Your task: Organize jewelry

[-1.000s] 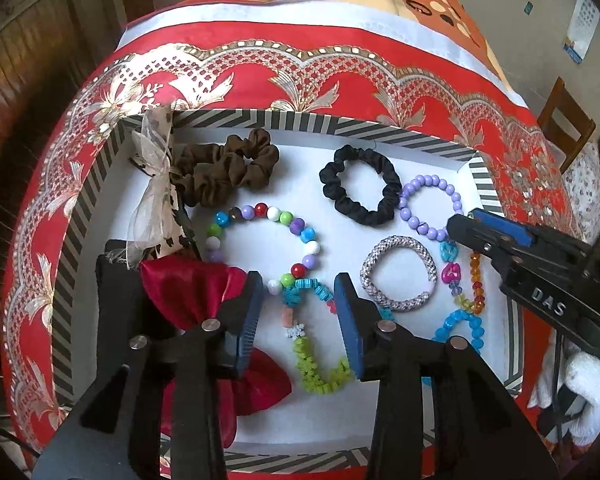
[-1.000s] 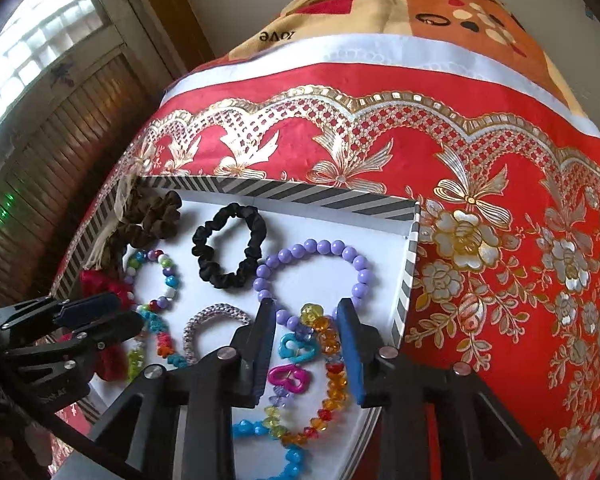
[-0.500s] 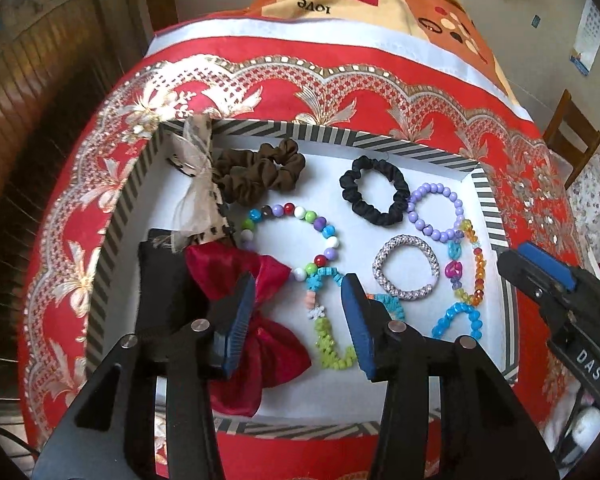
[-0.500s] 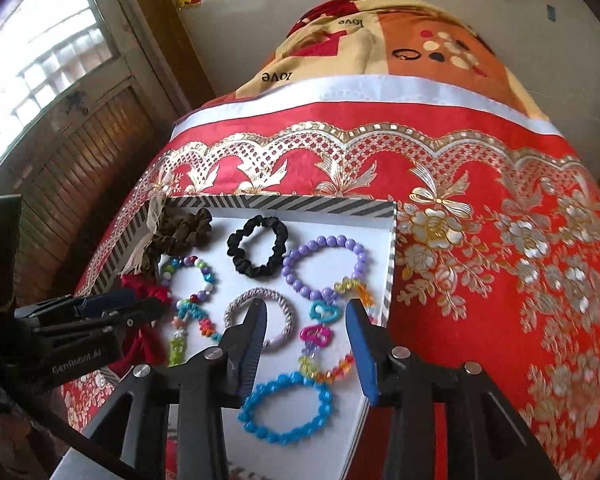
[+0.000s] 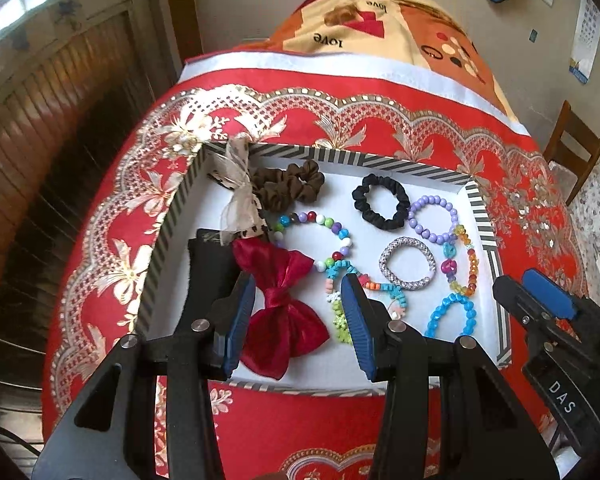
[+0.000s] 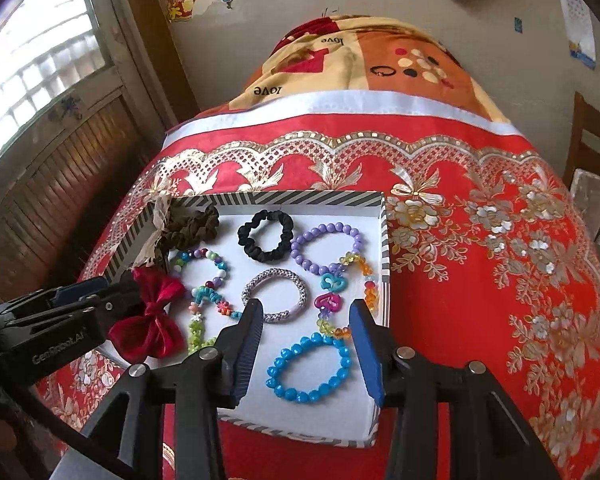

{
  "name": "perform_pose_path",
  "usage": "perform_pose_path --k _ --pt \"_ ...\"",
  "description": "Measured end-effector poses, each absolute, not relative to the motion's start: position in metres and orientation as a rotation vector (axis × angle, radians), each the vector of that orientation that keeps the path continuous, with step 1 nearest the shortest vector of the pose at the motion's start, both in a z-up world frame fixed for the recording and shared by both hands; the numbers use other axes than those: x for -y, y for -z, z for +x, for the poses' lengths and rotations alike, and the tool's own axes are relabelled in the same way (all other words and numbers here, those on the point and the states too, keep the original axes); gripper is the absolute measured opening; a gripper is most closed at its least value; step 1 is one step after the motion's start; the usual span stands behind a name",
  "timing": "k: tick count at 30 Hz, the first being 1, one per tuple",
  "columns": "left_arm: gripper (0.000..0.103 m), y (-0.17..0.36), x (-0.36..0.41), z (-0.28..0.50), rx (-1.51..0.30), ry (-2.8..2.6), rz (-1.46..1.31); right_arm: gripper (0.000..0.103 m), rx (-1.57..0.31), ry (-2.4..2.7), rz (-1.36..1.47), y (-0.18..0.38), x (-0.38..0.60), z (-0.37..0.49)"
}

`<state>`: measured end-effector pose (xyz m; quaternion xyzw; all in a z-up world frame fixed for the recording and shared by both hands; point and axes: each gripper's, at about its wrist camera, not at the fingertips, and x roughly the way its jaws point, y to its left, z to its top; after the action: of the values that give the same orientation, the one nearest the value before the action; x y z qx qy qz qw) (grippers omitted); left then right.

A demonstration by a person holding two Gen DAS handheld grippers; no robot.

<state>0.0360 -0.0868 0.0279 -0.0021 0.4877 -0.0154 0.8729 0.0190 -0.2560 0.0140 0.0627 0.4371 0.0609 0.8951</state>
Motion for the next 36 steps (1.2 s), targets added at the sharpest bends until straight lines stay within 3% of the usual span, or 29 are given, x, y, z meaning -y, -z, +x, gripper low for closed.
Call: perform_pose_path --k 7,11,36 --pt "0.044 -0.039 0.081 0.020 -0.986 0.009 0.002 0.045 -0.890 -0.115 0.117 -0.024 0.246 0.009" --pt "0.044 -0.044 0.077 0.012 -0.967 -0.012 0.004 0.057 -0.877 -0.117 0.119 -0.030 0.241 0.003" --pt "0.044 -0.060 0.067 -0.016 -0.924 -0.027 -0.002 0.061 -0.849 -0.122 0.093 -0.050 0.225 -0.022"
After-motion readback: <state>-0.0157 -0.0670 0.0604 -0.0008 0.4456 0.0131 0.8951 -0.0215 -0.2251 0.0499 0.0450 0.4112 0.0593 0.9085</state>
